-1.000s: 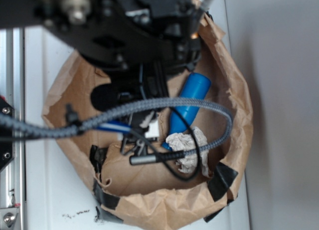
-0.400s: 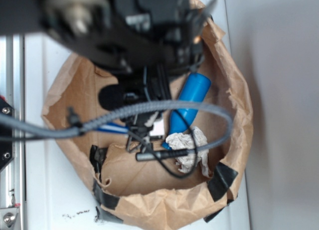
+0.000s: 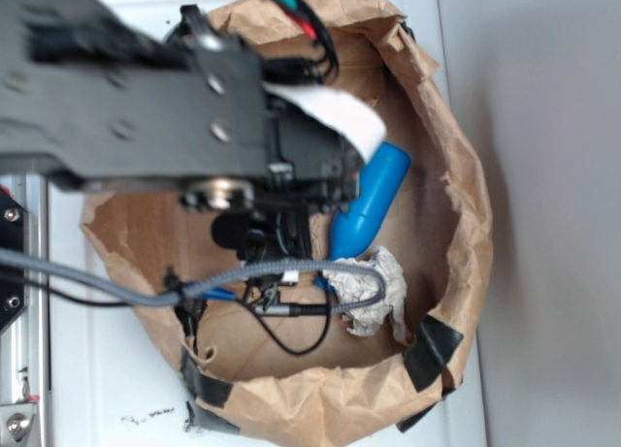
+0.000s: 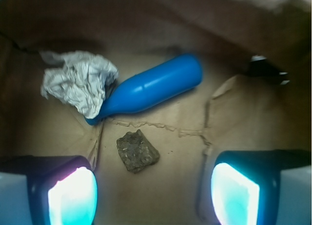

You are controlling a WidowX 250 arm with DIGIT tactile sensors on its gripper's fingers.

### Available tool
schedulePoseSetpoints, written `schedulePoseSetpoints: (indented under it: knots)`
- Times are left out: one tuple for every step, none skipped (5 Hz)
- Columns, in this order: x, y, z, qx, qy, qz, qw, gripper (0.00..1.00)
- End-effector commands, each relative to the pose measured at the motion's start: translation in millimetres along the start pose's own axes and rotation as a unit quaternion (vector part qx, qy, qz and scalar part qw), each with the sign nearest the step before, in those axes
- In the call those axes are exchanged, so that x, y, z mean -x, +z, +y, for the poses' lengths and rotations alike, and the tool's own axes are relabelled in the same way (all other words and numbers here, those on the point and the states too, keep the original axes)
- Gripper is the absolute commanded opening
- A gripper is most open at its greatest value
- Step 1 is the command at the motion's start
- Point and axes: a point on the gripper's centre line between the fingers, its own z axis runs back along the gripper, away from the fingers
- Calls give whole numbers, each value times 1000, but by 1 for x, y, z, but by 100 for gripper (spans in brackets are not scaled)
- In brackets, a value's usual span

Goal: Grab the rock.

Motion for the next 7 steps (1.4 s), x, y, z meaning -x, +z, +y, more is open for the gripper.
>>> schedulePoseSetpoints:
  knots:
    - [-9, -26, -8, -10, 0, 7, 1000, 100]
    - [-11, -31, -21, -1, -21, 0, 1000, 100]
    - [-15, -40, -22, 16, -33, 0, 999, 100]
    - [-18, -67, -28, 5, -38, 21, 999, 100]
    - [-22, -75, -26, -8, -26, 29, 999, 0]
    - [-18, -71, -28, -23, -33, 21, 999, 0]
    - [-22, -63, -20, -29, -33, -2, 999, 0]
